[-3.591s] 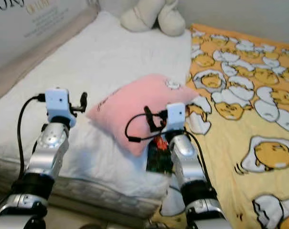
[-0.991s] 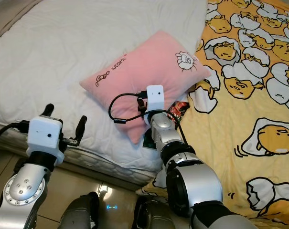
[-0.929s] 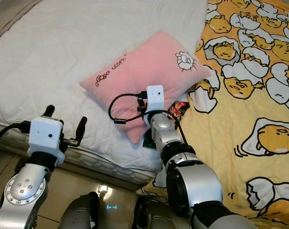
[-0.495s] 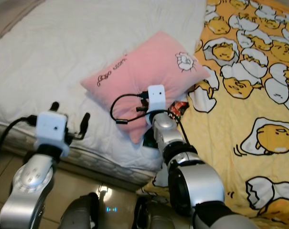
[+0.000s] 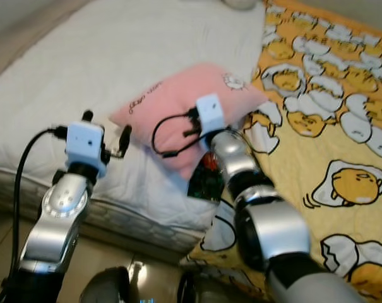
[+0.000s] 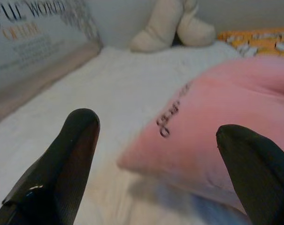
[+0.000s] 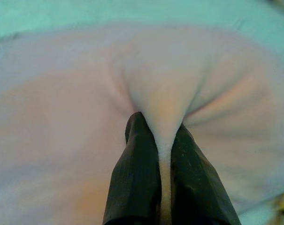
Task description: Clean up the room
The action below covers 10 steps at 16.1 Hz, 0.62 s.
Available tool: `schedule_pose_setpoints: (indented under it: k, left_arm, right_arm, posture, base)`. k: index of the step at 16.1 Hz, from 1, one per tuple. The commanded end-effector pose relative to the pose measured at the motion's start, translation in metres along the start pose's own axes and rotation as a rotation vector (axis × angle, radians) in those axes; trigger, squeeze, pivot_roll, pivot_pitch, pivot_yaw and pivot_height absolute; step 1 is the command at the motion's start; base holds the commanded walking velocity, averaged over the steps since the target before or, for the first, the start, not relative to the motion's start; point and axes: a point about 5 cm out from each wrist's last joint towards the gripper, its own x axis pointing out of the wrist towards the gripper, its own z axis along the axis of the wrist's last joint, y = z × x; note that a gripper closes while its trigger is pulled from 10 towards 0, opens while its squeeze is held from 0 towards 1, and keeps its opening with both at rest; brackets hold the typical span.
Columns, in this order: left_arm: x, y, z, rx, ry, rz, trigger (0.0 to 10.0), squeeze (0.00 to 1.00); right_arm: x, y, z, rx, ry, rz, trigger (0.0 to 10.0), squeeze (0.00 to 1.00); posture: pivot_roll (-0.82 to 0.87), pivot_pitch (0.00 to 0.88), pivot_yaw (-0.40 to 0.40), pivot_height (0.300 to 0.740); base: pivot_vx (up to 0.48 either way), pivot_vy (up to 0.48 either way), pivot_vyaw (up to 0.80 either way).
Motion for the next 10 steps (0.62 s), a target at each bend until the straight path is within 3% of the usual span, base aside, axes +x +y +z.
schedule_pose_setpoints:
  k: [1, 5, 8, 10]
  left_arm:
    - [0.003, -0.002, -0.001, -0.010, -0.005, -0.002, 10.0, 0.00]
    - [0.015, -0.001, -0.002, -0.009, -0.031, 0.006, 10.0, 0.00]
    - [0.018, -0.001, -0.003, -0.008, -0.040, 0.009, 10.0, 0.00]
    - [0.017, 0.000, -0.005, -0.006, -0.043, 0.012, 10.0, 0.00]
  right_arm:
    - [0.000, -0.009, 0.016, -0.050, -0.050, 0.005, 0.0, 0.00]
    - [-0.008, -0.034, 0.031, -0.232, -0.066, 0.024, 0.0, 0.00]
    - [-0.014, -0.046, 0.021, -0.255, -0.023, 0.013, 0.0, 0.00]
    - [-0.017, -0.045, 0.003, -0.218, 0.008, 0.002, 0.0, 0.00]
  posture:
    - [0.21, 0.000, -0.120, 0.740]
    - [0.20, 0.000, -0.125, 0.740]
    - [0.20, 0.000, -0.125, 0.740]
    - [0.20, 0.000, -0.125, 0.740]
  base:
    - [0.000, 0.000, 0.00]
    - [0.000, 0.000, 0.00]
    - [0.000, 0.000, 0.00]
    - [0.000, 0.000, 0.00]
